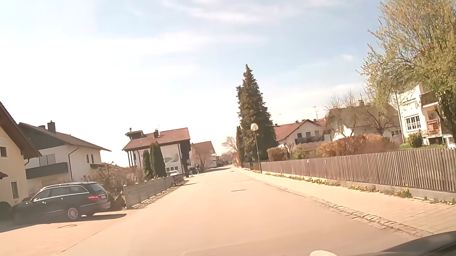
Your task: Follow the waypoints while adhering to traffic rules and regulations
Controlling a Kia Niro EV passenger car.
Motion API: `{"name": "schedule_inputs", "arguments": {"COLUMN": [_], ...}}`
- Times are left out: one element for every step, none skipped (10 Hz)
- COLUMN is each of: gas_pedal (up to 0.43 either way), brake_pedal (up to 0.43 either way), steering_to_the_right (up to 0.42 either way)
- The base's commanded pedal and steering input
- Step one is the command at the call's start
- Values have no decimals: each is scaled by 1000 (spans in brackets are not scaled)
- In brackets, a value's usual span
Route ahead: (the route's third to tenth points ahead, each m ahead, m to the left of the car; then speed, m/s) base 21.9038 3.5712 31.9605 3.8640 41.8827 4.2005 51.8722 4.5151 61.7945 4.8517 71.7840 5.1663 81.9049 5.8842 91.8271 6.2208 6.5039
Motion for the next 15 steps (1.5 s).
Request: {"name": "schedule_inputs", "arguments": {"gas_pedal": [370, 378, 378, 378, 378, 370, 358, 240, 118, 110, 110, 110, 110, 110, 118], "brake_pedal": [0, 0, 0, 0, 0, 0, 0, 0, 0, 0, 0, 0, 0, 0, 0], "steering_to_the_right": [4, 4, 1, -5, -15, -17, -17, -18, -17, -17, -17, -17, -15, -9, -5]}}
